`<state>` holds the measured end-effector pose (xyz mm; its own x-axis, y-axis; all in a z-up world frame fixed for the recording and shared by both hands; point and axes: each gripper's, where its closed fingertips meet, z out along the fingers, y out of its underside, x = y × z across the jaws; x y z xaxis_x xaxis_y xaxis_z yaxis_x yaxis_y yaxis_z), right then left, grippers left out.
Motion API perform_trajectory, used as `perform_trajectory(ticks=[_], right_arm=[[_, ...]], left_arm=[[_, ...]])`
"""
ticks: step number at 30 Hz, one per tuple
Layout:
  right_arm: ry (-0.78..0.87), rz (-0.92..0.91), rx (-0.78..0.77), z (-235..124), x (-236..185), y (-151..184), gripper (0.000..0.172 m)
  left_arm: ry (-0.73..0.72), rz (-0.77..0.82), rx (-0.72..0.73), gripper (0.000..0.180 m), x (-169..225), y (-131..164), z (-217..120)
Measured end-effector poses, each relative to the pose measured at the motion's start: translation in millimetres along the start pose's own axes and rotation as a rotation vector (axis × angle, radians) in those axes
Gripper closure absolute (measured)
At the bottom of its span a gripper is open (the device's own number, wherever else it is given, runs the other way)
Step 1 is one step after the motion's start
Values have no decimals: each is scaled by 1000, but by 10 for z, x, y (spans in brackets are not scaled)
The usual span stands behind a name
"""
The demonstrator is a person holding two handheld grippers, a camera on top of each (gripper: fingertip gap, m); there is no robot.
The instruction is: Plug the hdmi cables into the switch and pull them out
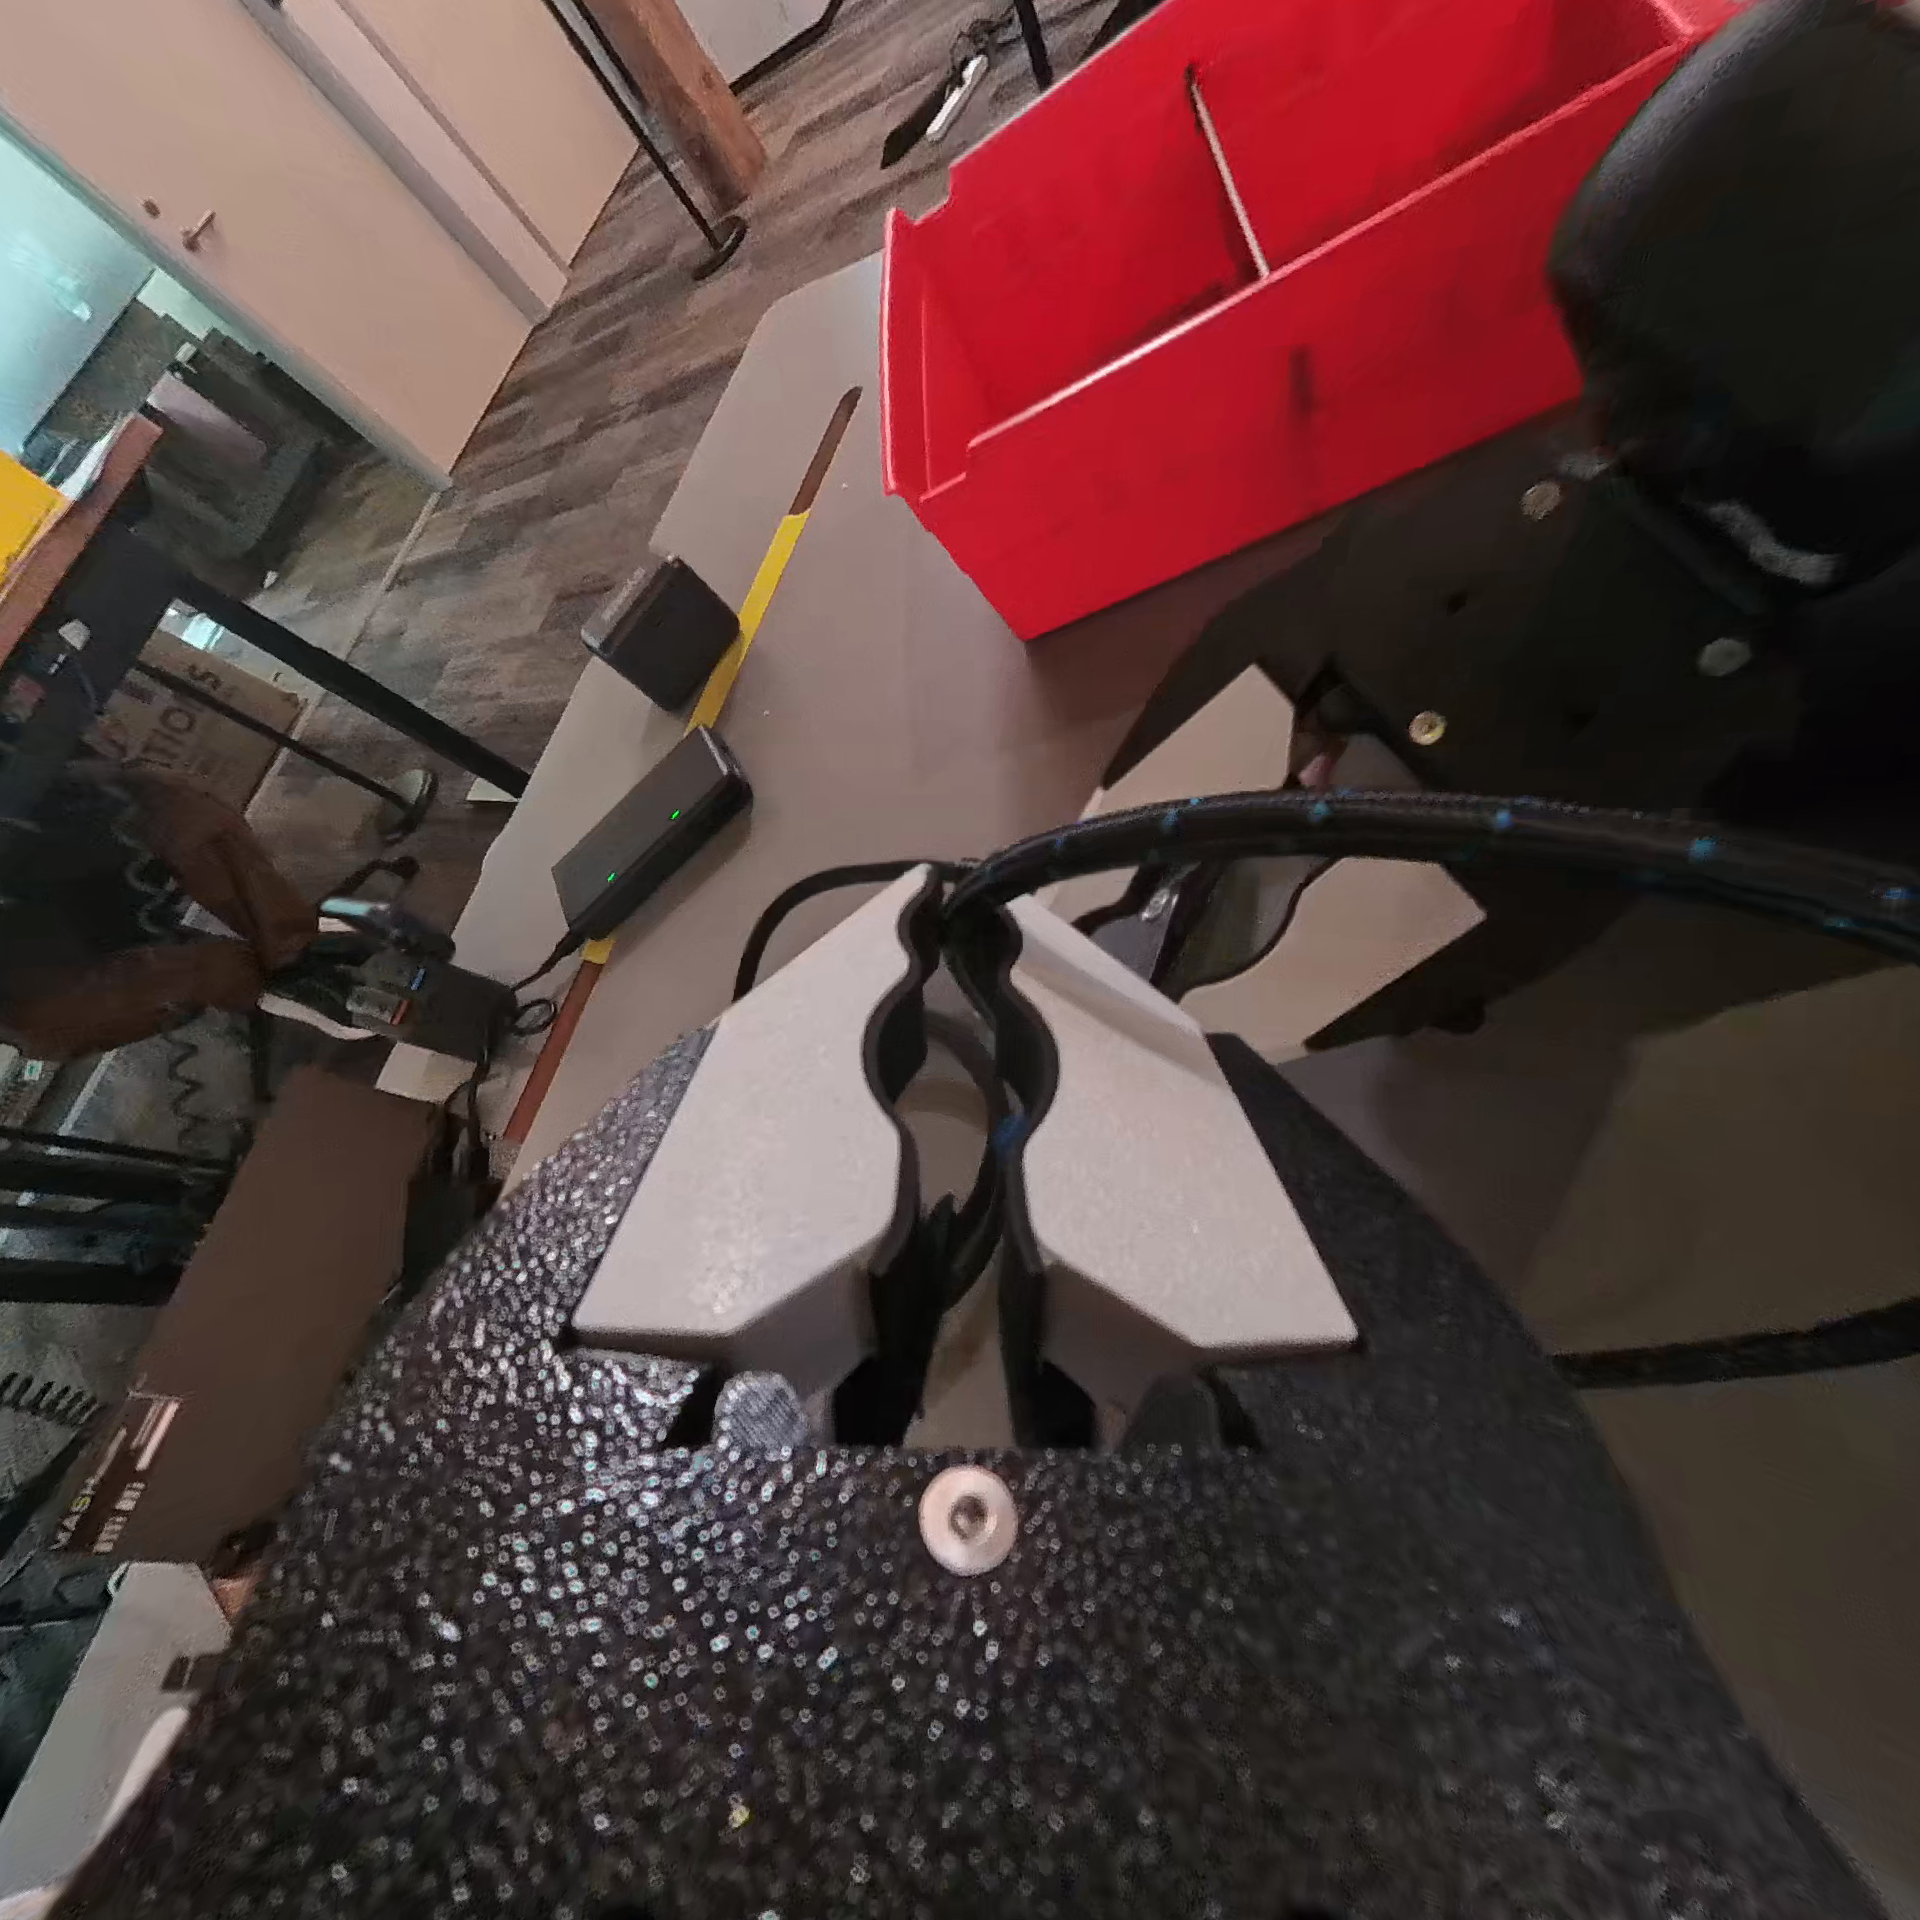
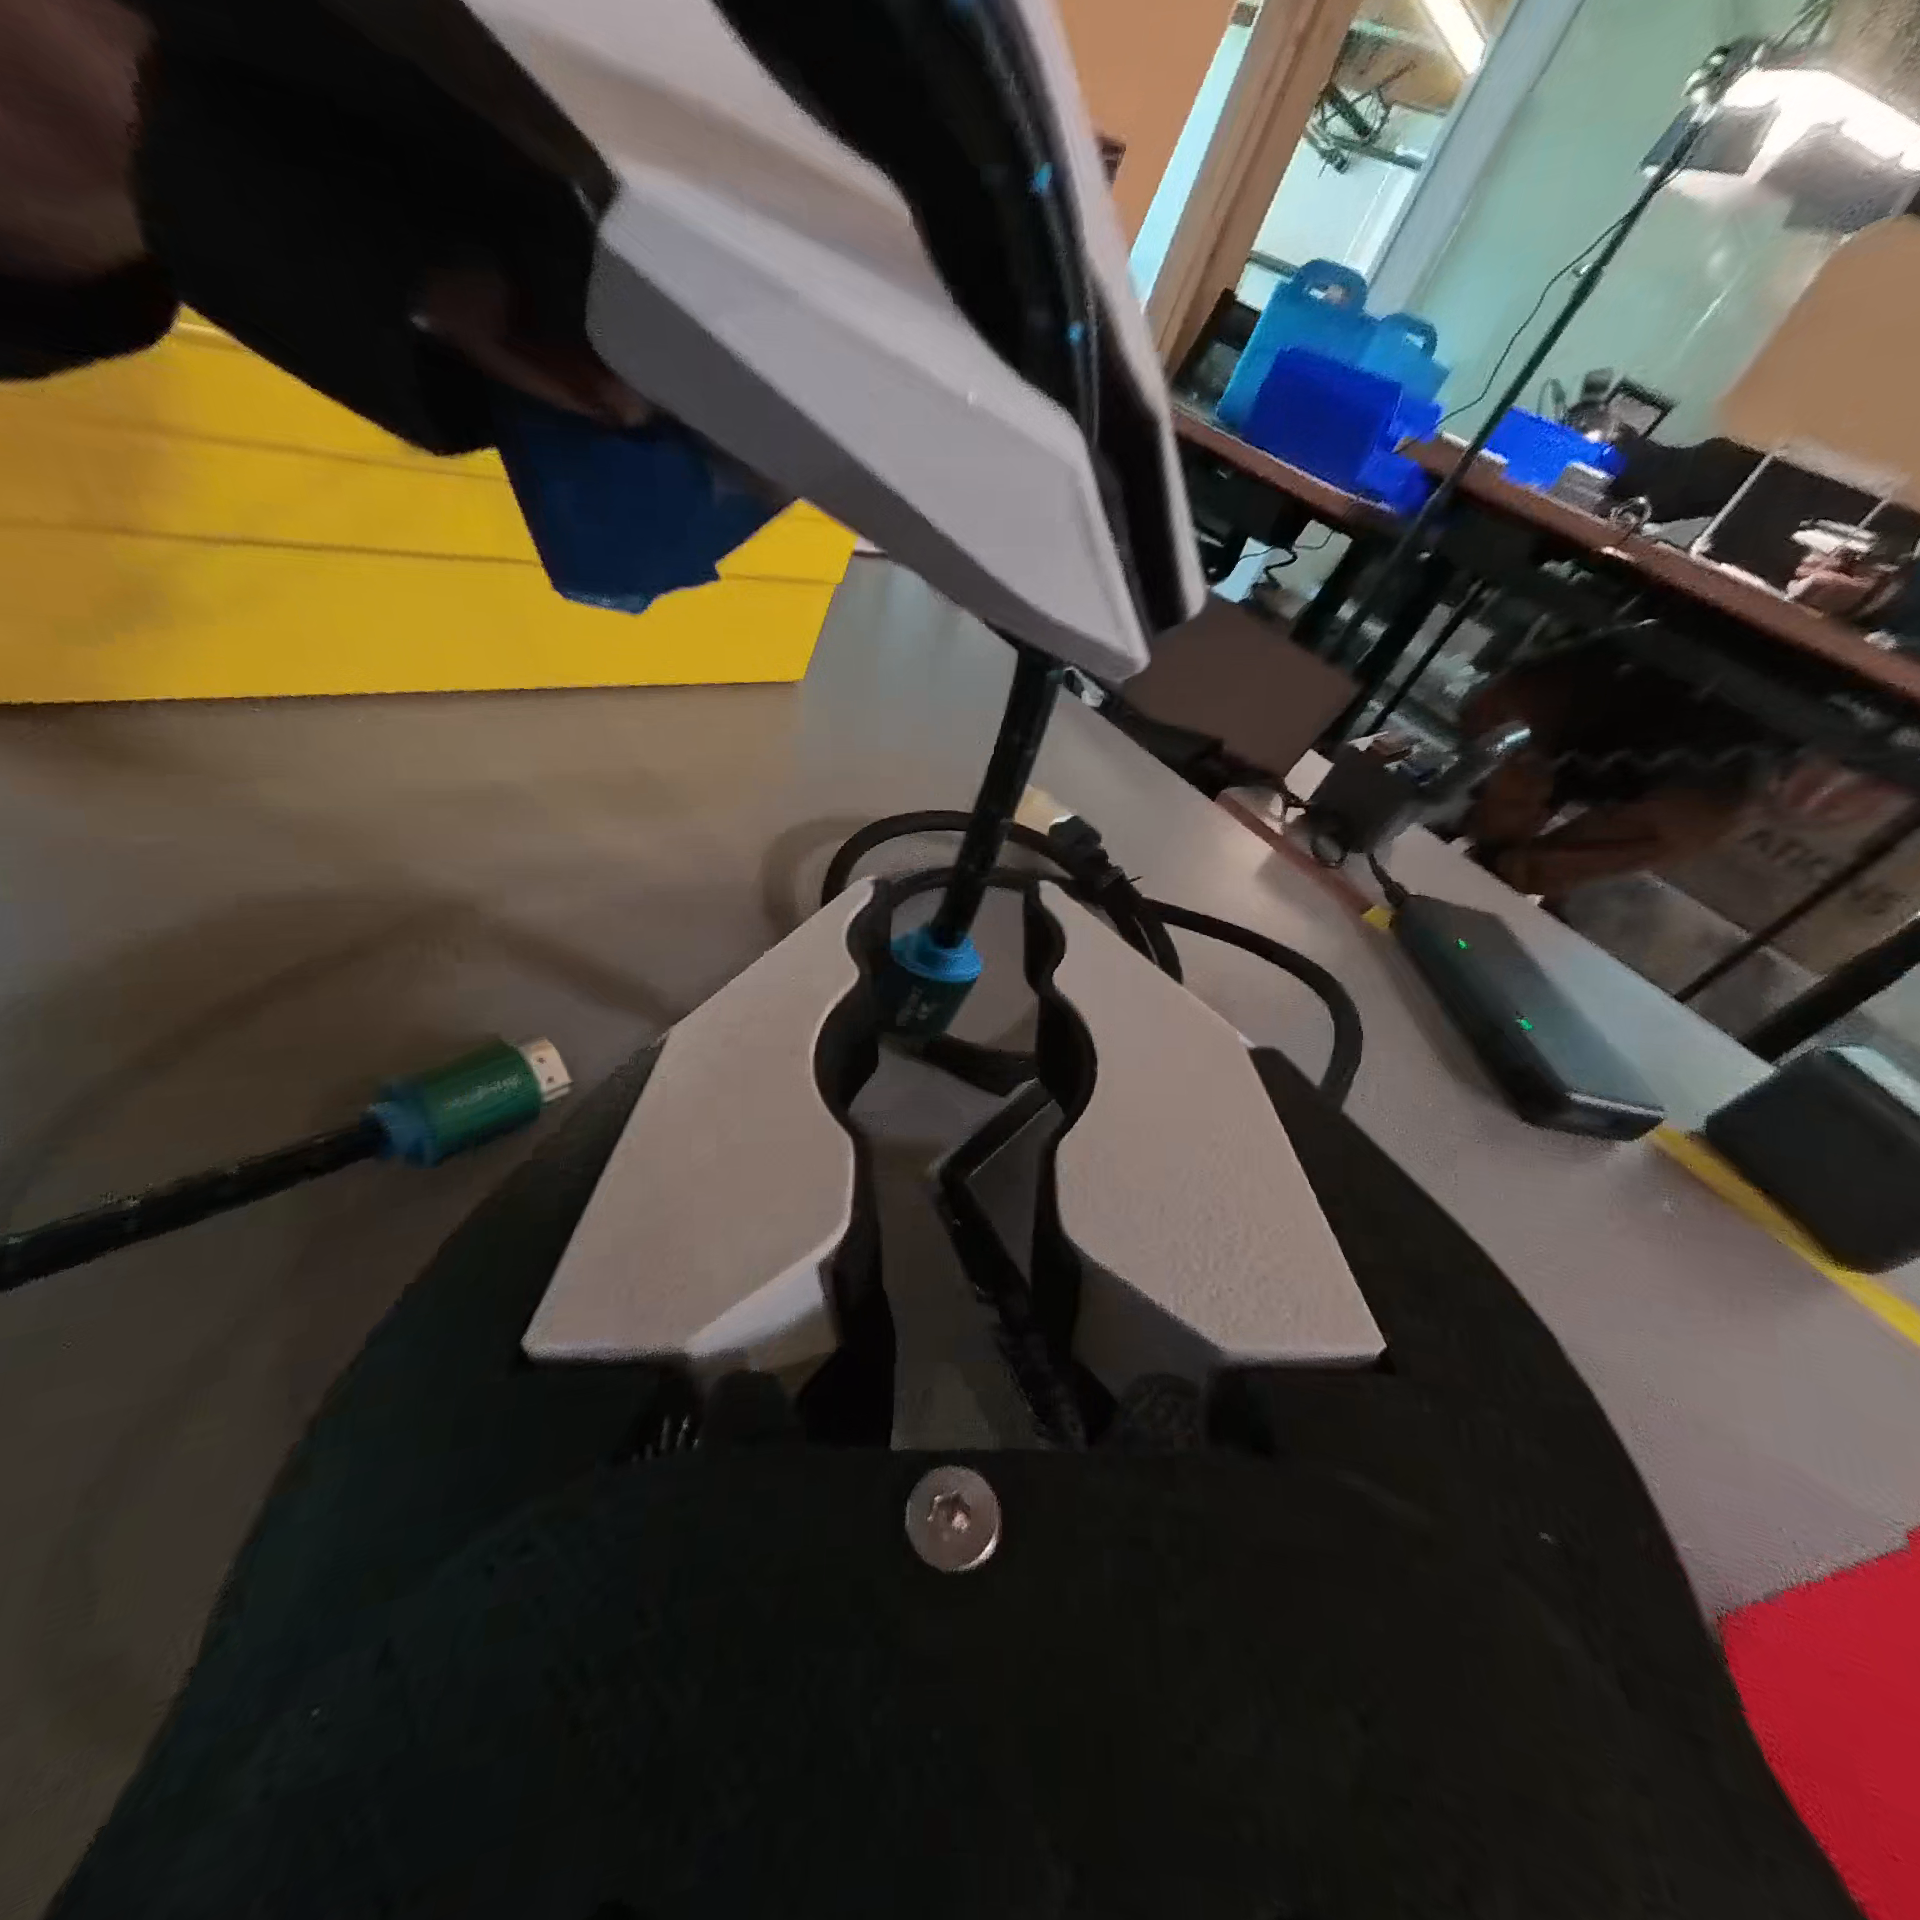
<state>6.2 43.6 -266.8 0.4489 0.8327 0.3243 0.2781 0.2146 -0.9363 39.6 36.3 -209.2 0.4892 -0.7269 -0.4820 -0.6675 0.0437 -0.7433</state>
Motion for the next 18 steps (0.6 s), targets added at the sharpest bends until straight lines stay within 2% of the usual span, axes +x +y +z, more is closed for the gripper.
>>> perform_trajectory(ticks=[2,3,6,7,9,11,14,18], right_arm=[[9,19,-2,2,18,6,149],[21,27,1,-3,41,1,159],[48,112,44,-55,157,-68,167],[50,165,79,-91,210,-116,168],[54,271,147,-173,335,-186,167],[38,386,231,-262,441,-268,168],[-49,569,393,-408,520,-454,168],[-194,768,557,-556,554,-622,168]], left_arm=[[13,6,16,177,20,-62,-15],[20,7,23,176,30,-89,-26],[20,-15,63,174,32,-168,-76],[13,-41,95,169,16,-220,-114],[-28,-90,180,141,-71,-344,-242],[-61,-118,255,128,-155,-416,-380],[-55,-136,289,127,-154,-347,-426],[-58,-65,187,125,-1,-62,-222]])
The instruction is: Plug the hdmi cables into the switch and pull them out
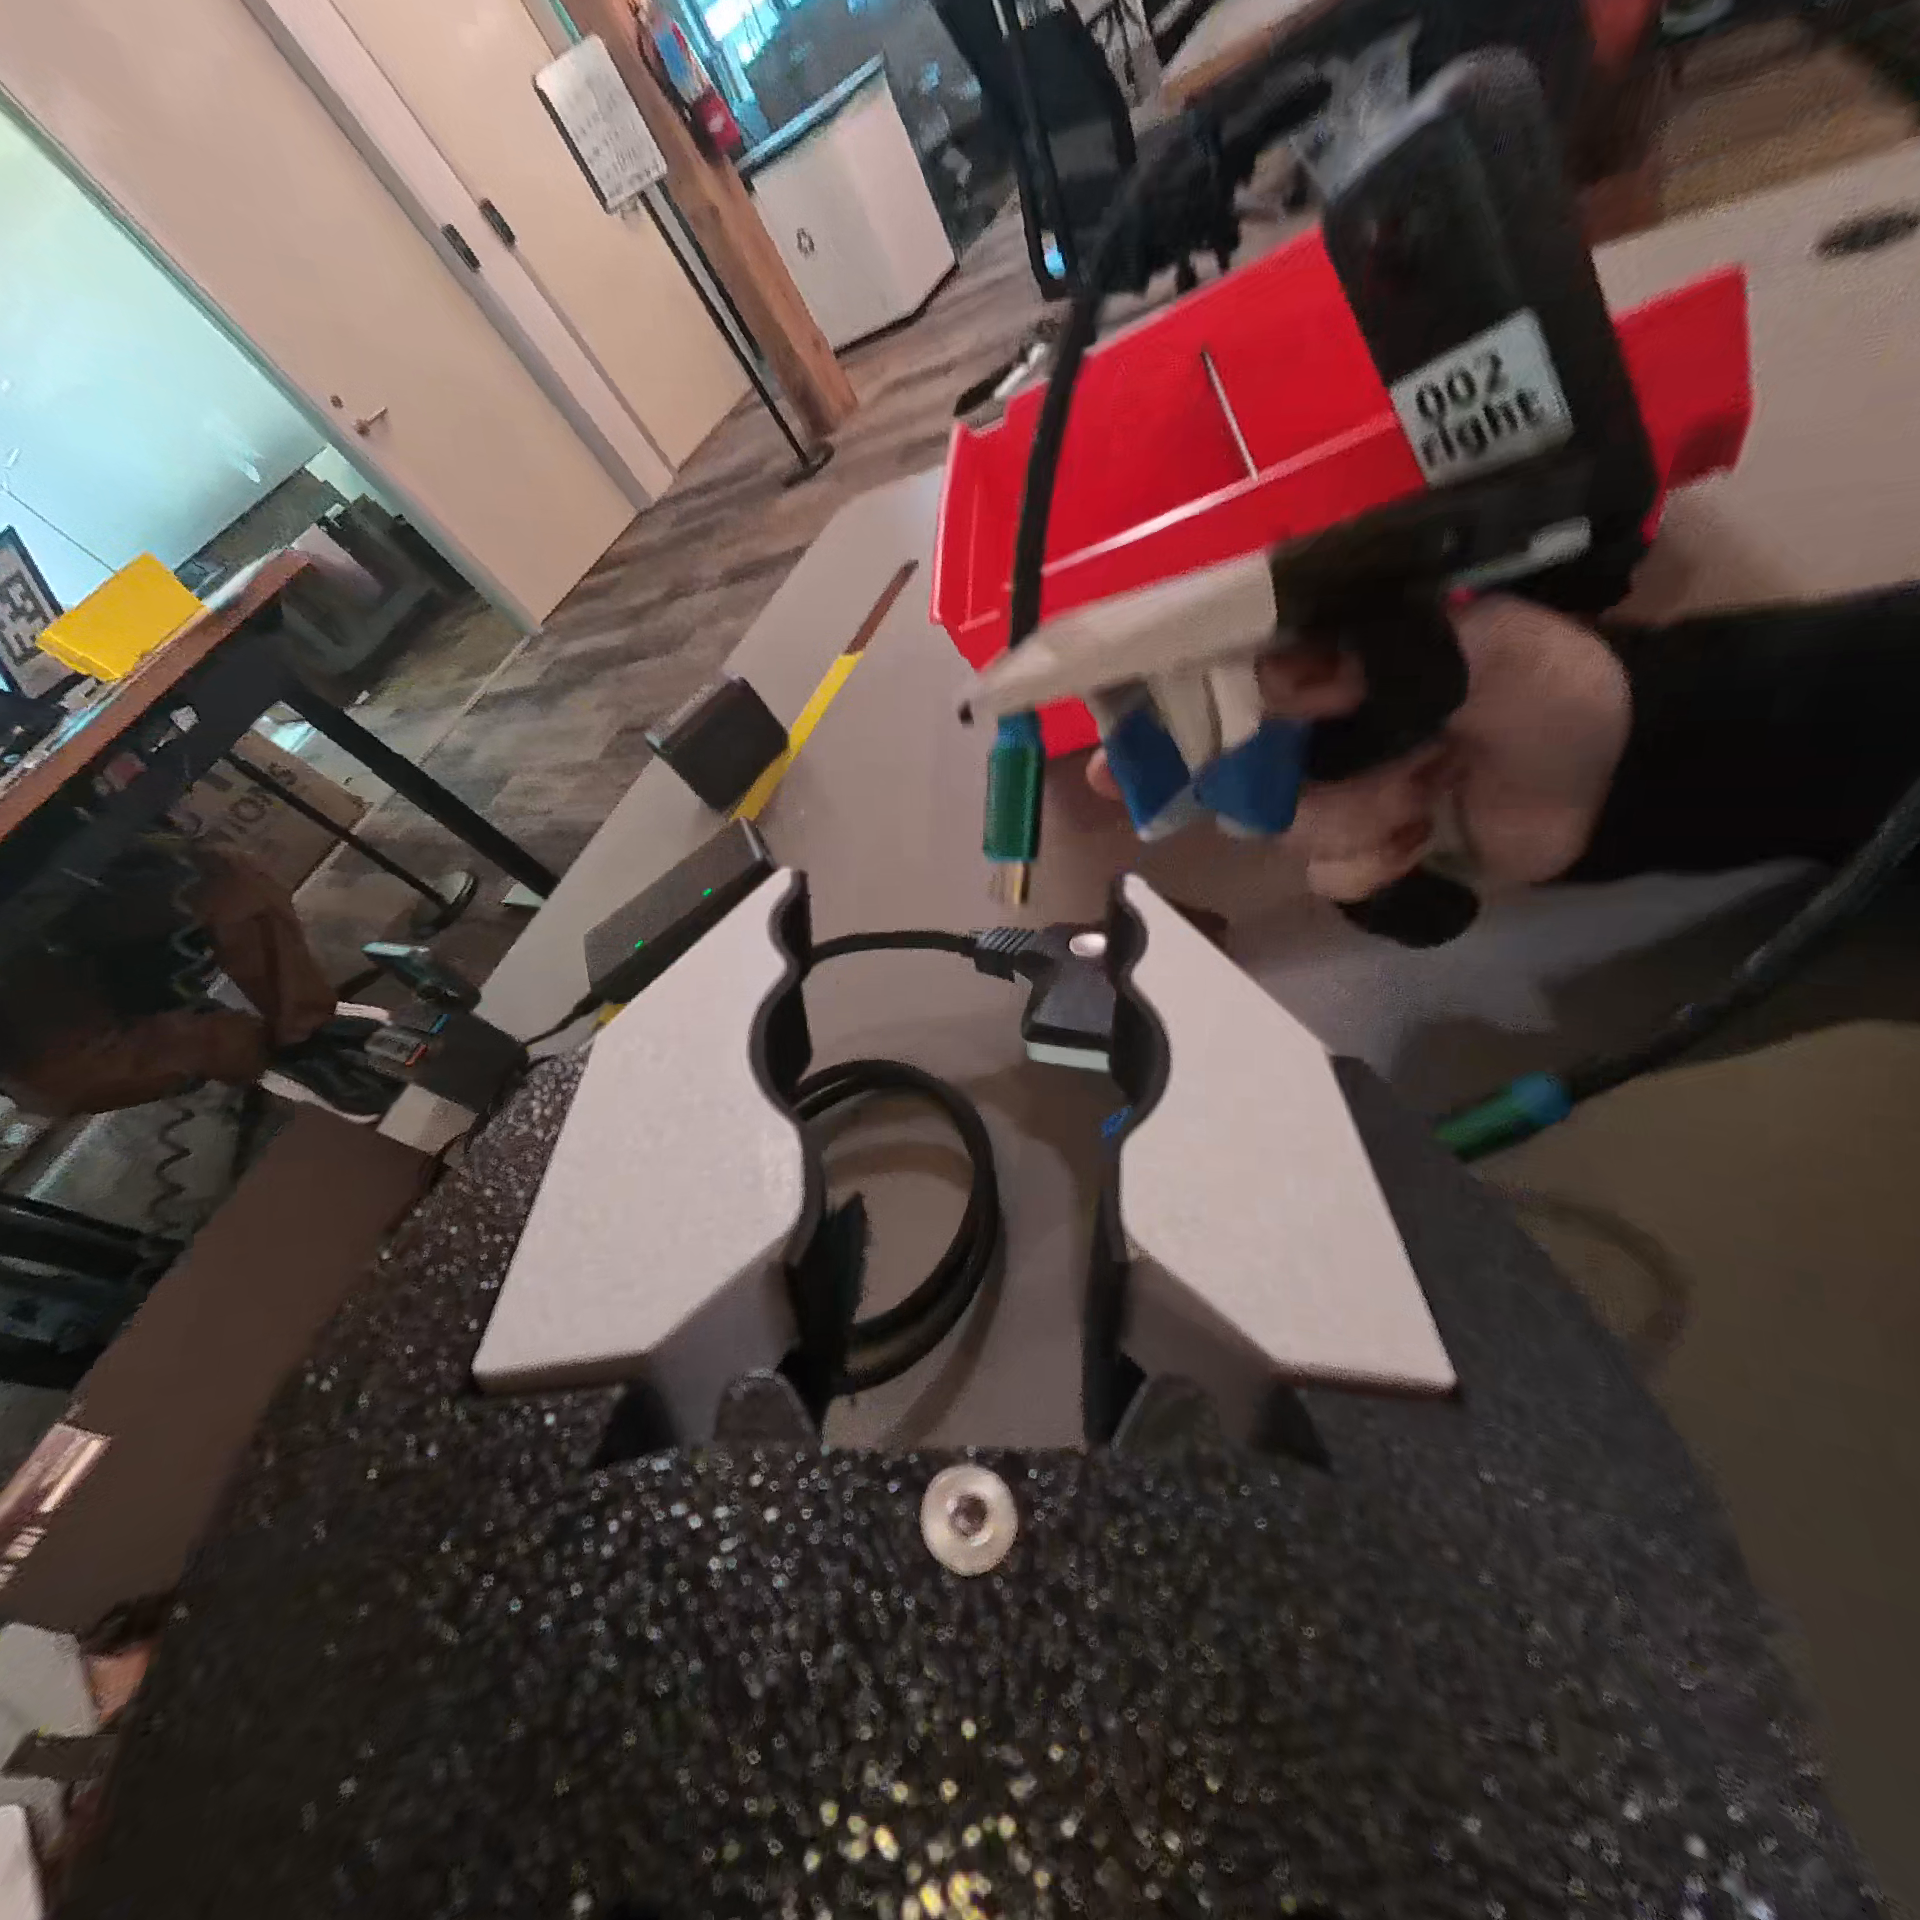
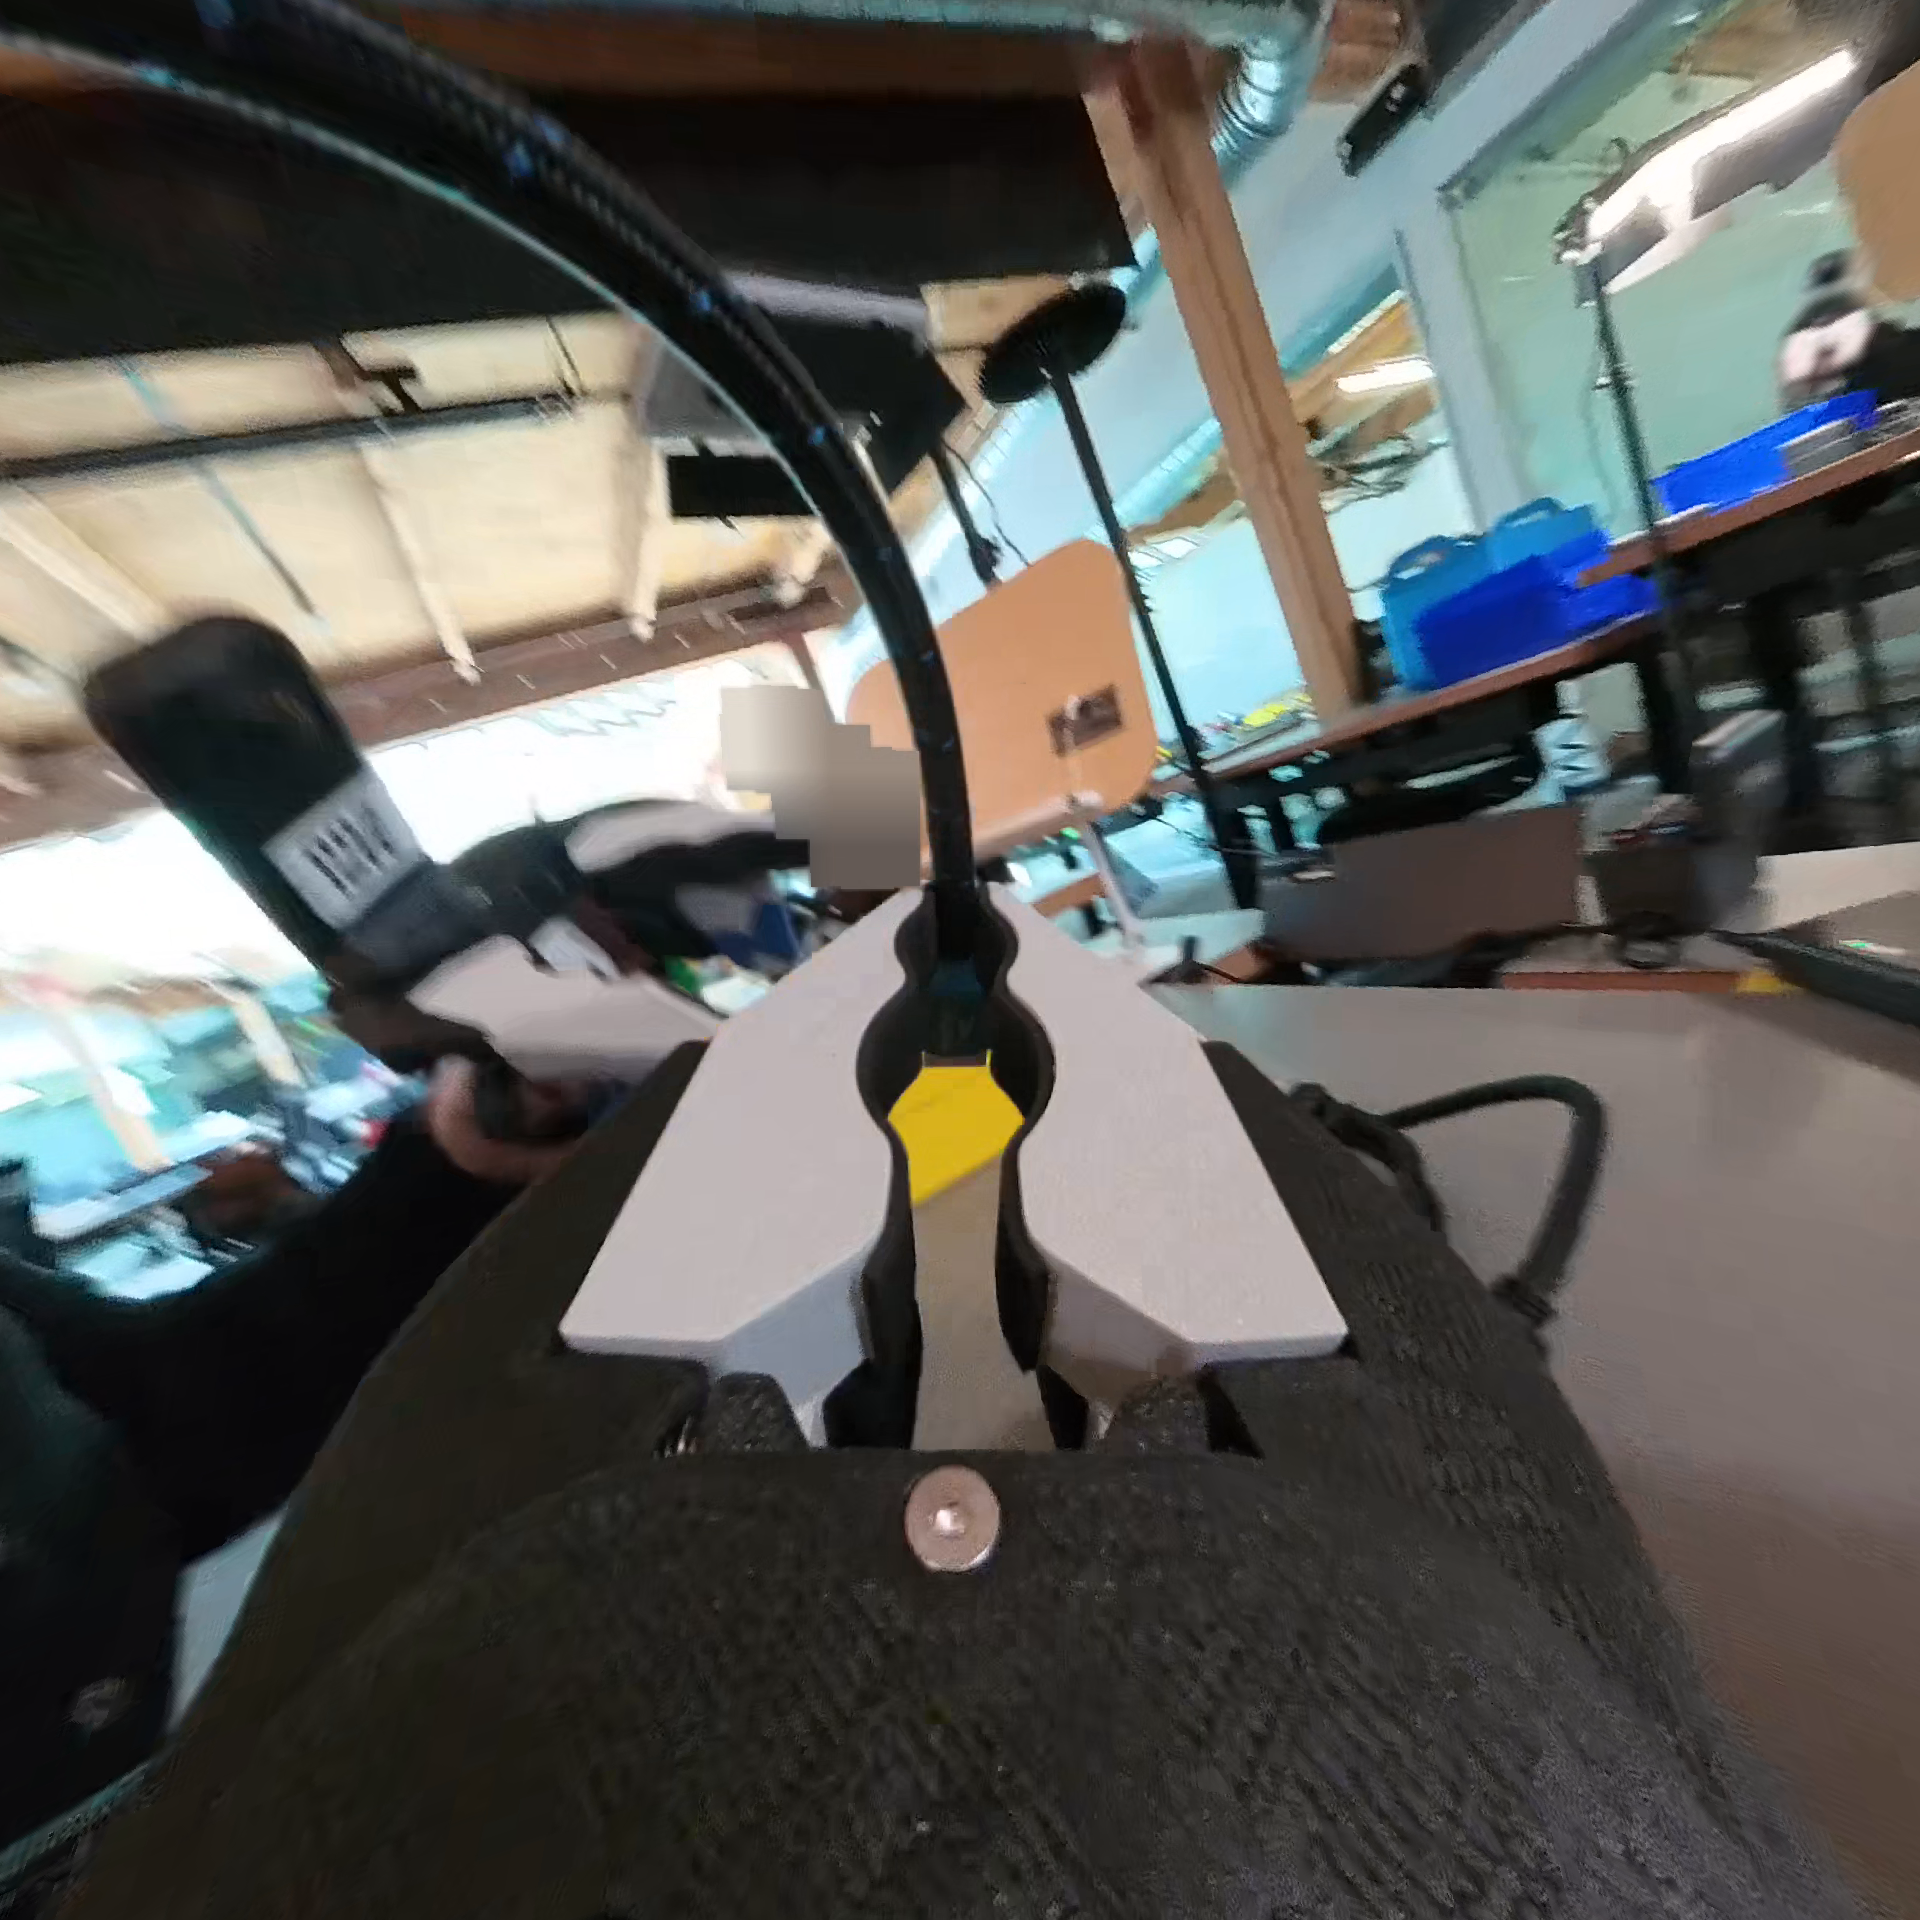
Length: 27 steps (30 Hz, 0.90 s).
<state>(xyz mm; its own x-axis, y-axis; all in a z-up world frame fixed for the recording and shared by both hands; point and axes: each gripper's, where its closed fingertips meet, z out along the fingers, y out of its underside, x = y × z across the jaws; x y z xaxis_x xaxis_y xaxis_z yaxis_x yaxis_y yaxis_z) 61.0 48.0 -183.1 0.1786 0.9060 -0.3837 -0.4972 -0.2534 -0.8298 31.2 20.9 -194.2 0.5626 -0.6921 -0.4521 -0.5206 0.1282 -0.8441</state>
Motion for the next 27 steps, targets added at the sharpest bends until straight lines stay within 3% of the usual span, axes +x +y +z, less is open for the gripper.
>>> perform_trajectory(ticks=[5,12,15,19,22,24,27], right_arm=[[-166,223,150,-79,-134,-226,168],[-302,401,257,-206,-189,-459,168],[-320,363,229,-209,-248,-440,168],[-345,256,178,-195,-376,-400,169],[-396,189,147,-202,-503,-373,168],[-423,154,122,-201,-574,-339,168],[-446,99,83,-194,-648,-278,168]], left_arm=[[-21,107,8,130,179,65,143],[22,72,155,125,334,28,166],[188,-187,283,126,413,-182,99],[511,-694,443,121,361,-429,-35],[753,-1027,429,133,351,-451,-49],[882,-1137,430,139,410,-474,-74],[1005,-1254,465,166,439,-520,-126]])
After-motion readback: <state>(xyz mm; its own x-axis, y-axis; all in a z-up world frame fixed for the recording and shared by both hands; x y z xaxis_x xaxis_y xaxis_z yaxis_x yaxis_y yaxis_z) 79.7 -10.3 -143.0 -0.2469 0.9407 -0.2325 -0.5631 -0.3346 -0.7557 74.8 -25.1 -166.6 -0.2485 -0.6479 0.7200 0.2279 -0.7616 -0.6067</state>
